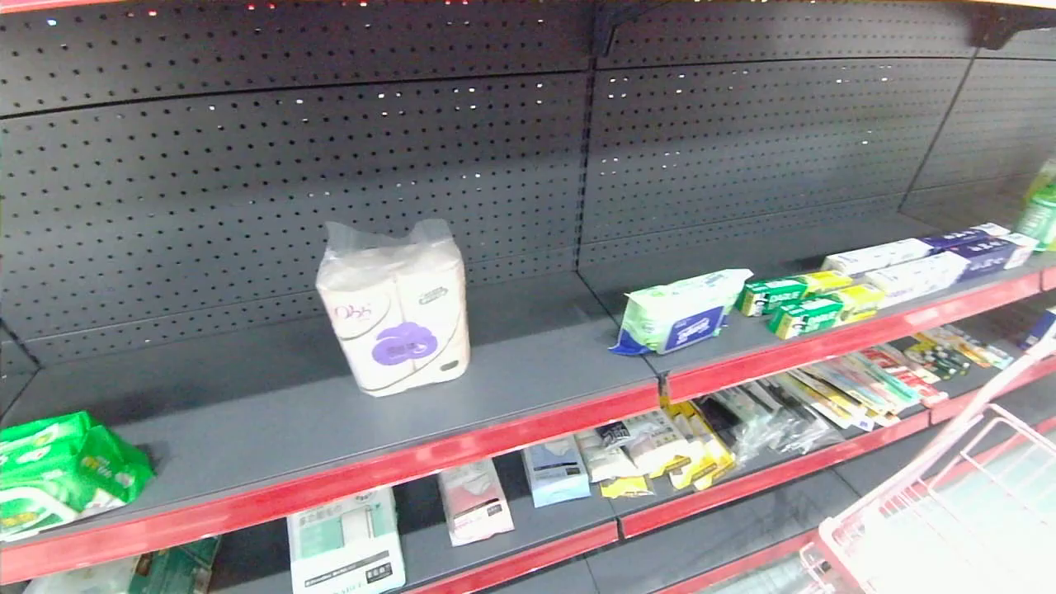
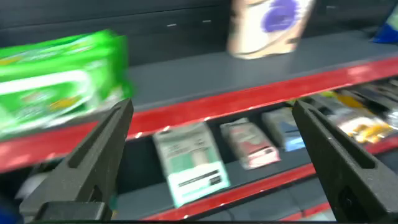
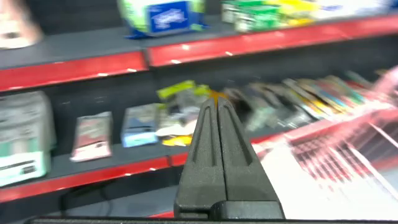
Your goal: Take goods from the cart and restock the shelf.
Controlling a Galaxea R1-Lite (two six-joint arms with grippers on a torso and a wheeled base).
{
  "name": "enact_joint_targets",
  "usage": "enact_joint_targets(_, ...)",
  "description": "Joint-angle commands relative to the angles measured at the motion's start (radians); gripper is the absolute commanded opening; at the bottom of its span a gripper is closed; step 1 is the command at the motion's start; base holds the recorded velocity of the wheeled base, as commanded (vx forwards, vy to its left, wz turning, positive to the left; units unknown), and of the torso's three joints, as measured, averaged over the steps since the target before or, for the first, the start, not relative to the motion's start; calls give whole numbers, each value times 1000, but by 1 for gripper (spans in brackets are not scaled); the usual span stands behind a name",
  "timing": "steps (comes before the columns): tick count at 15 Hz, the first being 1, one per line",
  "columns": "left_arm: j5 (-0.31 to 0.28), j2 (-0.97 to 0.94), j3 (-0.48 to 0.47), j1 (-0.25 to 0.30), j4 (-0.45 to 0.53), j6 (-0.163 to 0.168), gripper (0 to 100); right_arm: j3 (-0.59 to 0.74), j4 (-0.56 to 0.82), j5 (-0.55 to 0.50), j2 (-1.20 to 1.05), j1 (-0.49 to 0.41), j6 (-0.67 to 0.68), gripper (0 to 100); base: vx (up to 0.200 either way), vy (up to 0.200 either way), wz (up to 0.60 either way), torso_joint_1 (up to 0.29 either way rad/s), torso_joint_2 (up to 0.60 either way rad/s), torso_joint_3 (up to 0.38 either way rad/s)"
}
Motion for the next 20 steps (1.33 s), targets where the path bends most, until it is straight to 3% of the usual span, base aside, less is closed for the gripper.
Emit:
enact_joint_targets(1, 0, 0, 0, 0, 0, 0, 100, 2, 0, 1, 0, 1, 0, 0, 0, 0, -600, 2, 2, 12)
enact_joint_targets(14, 0, 0, 0, 0, 0, -2, 100, 0, 0, 1, 0, 1, 0, 0, 0, 0, -600, 3, 2, 6)
enact_joint_targets(20, 0, 0, 0, 0, 0, -2, 100, -1, 2, -2, 38, -5, -8, 0, 0, 0, 0, 0, 0, 0)
